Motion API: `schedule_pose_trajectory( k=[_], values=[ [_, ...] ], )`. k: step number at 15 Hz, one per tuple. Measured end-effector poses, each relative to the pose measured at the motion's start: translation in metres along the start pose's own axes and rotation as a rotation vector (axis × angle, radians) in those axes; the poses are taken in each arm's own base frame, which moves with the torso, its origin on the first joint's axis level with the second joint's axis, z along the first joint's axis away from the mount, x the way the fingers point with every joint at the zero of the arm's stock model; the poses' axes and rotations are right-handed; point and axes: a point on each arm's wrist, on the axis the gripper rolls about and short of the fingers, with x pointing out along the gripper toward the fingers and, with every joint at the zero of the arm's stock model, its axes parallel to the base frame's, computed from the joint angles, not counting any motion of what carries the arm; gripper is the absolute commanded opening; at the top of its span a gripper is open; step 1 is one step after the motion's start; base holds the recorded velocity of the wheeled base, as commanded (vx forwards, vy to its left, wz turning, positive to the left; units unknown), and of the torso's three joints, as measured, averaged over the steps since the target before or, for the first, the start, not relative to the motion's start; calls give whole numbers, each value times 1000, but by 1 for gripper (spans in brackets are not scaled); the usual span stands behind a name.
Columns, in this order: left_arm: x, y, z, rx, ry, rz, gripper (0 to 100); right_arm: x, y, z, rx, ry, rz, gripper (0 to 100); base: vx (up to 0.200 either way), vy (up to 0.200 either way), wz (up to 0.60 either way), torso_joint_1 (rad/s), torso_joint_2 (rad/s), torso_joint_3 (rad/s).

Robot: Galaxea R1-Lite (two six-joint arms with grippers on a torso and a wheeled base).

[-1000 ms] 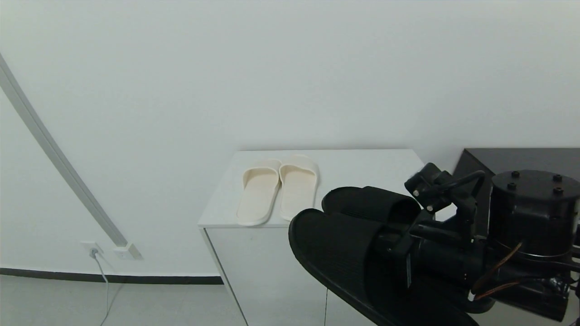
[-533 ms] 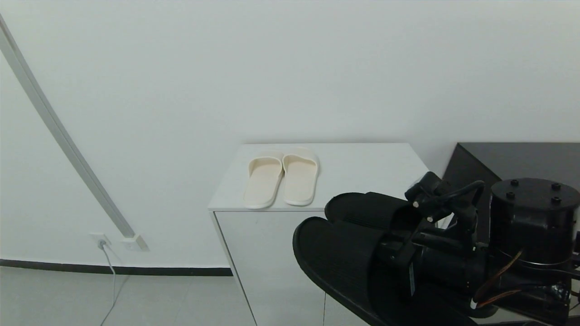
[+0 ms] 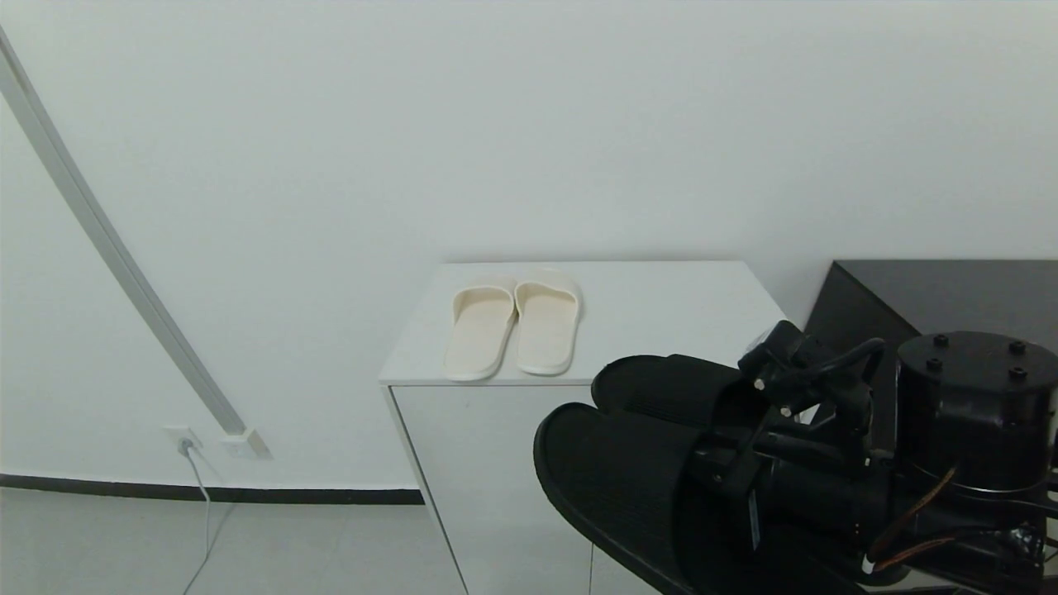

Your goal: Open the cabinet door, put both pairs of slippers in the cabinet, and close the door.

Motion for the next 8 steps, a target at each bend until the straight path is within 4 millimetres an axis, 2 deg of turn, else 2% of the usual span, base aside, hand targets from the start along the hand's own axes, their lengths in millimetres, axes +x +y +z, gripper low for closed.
schedule_pose_trajectory(
  k=[3,7,8],
  values=[
    [0,0,0,2,1,-1,0,0,0,-2,-5,7,1,0,0,0,0,-155,386,214],
    [0,0,0,3,1,-4,0,0,0,-2,-5,9,1,0,0,0,0,-226,538,308],
    [0,0,0,1,1,-4,100,0,0,-2,-5,10,1,0,0,0,0,-232,549,315]
  ],
)
